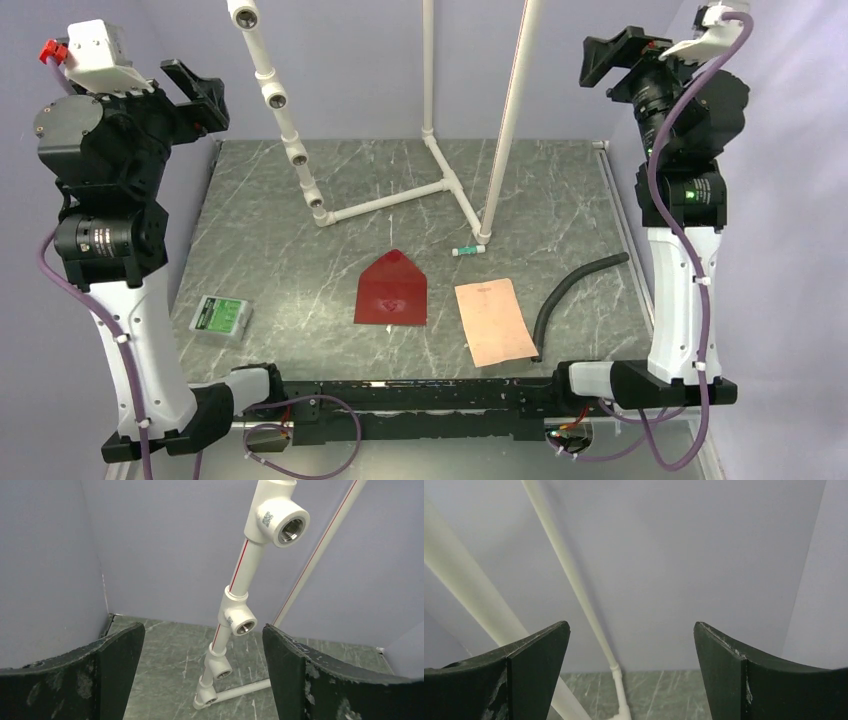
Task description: Place the letter into the envelope and seal it
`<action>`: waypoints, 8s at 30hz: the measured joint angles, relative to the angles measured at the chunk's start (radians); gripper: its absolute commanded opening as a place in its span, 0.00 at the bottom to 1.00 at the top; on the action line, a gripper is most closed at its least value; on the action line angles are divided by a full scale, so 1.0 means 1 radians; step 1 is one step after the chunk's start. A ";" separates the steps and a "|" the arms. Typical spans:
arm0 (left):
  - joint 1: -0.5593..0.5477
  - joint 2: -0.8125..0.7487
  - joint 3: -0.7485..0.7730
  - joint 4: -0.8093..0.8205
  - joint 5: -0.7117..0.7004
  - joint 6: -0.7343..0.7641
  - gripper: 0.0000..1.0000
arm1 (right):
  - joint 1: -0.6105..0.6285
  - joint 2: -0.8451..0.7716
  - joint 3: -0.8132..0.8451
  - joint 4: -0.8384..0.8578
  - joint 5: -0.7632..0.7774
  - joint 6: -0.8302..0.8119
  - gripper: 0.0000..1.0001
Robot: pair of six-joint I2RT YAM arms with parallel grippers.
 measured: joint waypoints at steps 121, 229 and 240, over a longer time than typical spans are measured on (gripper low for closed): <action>-0.875 0.681 -0.878 0.517 0.171 -0.708 0.76 | 0.456 -0.035 -1.389 -0.294 -0.260 0.603 0.31; -0.766 -0.076 -0.607 0.056 0.601 -0.091 0.02 | 0.425 -0.369 -0.539 -0.357 -1.068 0.025 0.78; -0.766 -0.074 -0.607 0.144 0.679 -0.129 0.02 | 0.425 -0.437 -0.639 -0.077 -0.997 0.219 0.86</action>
